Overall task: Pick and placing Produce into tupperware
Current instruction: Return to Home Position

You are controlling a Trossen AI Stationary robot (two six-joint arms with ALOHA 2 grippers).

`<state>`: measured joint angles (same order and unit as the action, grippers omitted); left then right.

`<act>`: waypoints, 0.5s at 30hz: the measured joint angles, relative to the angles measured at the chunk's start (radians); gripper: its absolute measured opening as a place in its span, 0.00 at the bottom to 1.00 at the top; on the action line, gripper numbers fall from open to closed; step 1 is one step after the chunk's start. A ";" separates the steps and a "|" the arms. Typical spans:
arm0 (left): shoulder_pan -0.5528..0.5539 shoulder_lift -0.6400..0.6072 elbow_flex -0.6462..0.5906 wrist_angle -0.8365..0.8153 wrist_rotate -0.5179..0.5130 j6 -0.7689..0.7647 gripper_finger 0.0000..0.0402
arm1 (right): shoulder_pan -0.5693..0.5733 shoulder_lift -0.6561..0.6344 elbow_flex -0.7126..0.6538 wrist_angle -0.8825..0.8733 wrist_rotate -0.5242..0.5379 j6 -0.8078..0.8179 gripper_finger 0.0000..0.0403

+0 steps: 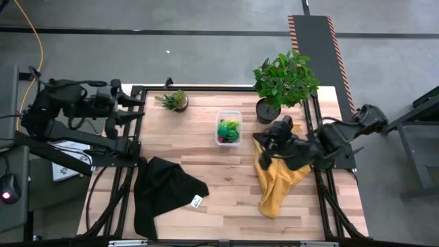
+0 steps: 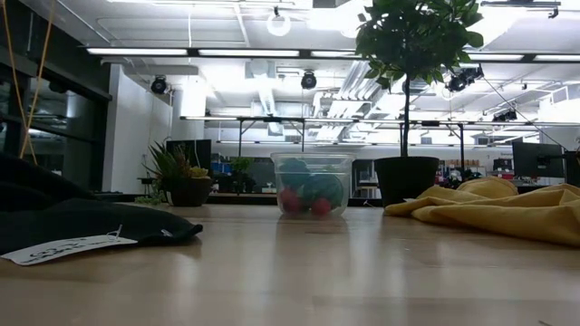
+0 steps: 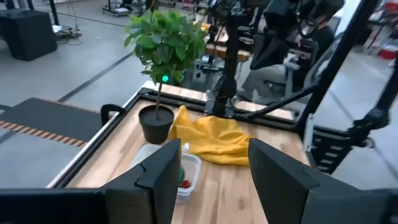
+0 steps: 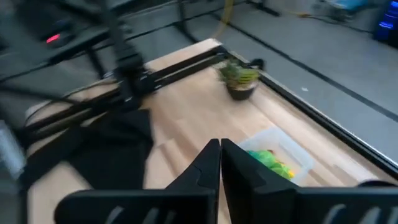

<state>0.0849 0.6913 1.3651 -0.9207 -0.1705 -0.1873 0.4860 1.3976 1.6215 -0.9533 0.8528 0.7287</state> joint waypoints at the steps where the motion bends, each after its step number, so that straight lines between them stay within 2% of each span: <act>1: 0.000 -0.012 0.000 -0.003 0.006 -0.004 0.44 | 0.014 -0.013 0.000 0.000 -0.012 -0.033 0.01; 4: 0.000 -0.041 0.000 -0.014 0.021 -0.033 0.42 | 0.050 -0.054 0.000 -0.006 -0.045 -0.102 0.01; 7: 0.000 -0.069 0.000 -0.029 0.024 -0.054 0.36 | 0.088 -0.107 0.000 -0.059 -0.049 -0.124 0.00; 15: 0.000 -0.156 -0.001 -0.018 0.025 -0.062 0.03 | 0.228 -0.282 0.000 -0.189 0.029 -0.099 0.00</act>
<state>0.0849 0.5357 1.3643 -0.9389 -0.1459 -0.2489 0.7140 1.1156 1.6215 -1.1422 0.8814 0.6299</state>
